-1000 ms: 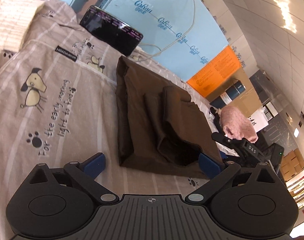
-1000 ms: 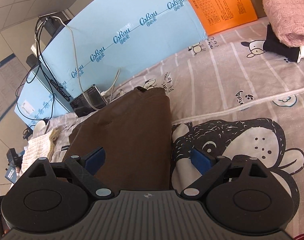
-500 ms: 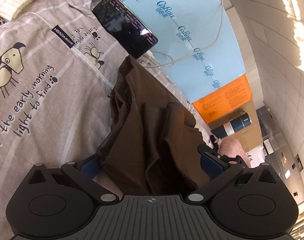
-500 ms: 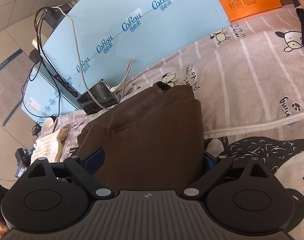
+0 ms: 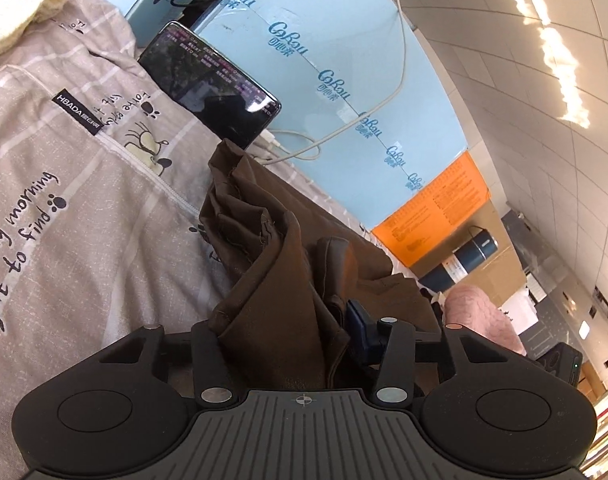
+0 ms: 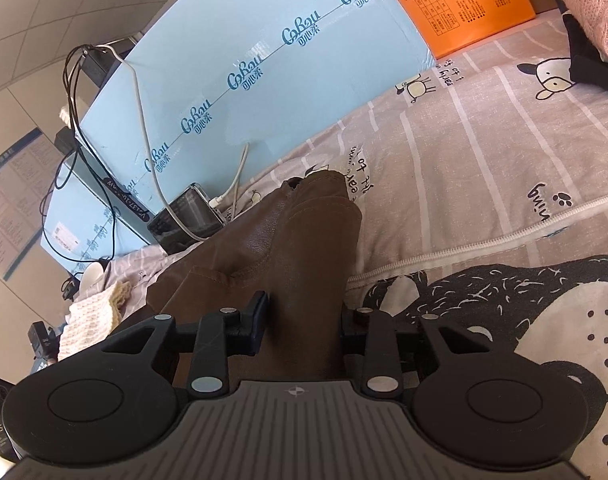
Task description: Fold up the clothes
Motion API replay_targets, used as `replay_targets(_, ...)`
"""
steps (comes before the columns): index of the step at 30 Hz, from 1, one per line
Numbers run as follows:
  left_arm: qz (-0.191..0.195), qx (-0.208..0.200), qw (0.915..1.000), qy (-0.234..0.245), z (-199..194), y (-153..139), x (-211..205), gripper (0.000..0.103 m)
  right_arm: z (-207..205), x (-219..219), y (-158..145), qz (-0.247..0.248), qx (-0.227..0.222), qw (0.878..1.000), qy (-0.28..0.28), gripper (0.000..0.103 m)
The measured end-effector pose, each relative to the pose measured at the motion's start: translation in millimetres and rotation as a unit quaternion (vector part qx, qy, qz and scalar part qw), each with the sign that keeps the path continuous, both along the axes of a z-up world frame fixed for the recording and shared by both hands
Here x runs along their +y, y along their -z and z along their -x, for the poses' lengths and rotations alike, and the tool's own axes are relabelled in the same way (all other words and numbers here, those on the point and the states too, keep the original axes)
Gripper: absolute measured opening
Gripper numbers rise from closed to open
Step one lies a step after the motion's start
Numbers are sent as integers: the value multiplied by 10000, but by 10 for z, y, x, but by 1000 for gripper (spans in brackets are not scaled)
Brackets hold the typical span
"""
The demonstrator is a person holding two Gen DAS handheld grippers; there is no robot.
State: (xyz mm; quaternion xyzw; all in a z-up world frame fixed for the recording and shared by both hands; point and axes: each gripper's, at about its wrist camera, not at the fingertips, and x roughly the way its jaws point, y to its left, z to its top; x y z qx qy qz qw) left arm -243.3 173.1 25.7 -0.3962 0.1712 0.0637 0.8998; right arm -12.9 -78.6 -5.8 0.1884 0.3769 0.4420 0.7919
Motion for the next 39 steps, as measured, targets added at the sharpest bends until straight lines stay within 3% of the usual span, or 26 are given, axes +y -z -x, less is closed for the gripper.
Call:
replay_targets(2,9,-118,9999,81,16,-5,-7,43,42,-45,-34,-177,-121,9997,-87,17)
replay_targets(11,-439,-628,9944,726,48,-196,-354,39,278,-351,-263,-710,-571,9954,-292,14)
replay_targets(16,-521,-800,9888,1148,-141,-382,-731,39,361,-760,-450,-856,-893,9923,-26,14)
replay_targets(20,-614,-1158,9783,1602,-429,-596,-1013,39,375,-1217,-621,-1059,-1362,9843,372,14)
replay_targets(25,-777,-1479,9647,2035,-915,-811,-1338,39,292,-1772,-879,-1340,-1959,9660,1020,14)
replay_targets(29,-810,-1749,9570,2168,-1311,-950,-1532,39,140,-1988,-1114,-1284,-2459,9490,1496,14)
replay_targets(34,-970,-2185,9472,2138,-1861,-1267,-1711,39,-163,-2087,-1457,-1178,-3392,9107,2043,14)
replay_targets(39,-873,-2419,9428,2123,-2348,-1366,-1866,39,-668,-2163,-1630,-1396,-3547,8821,2767,14)
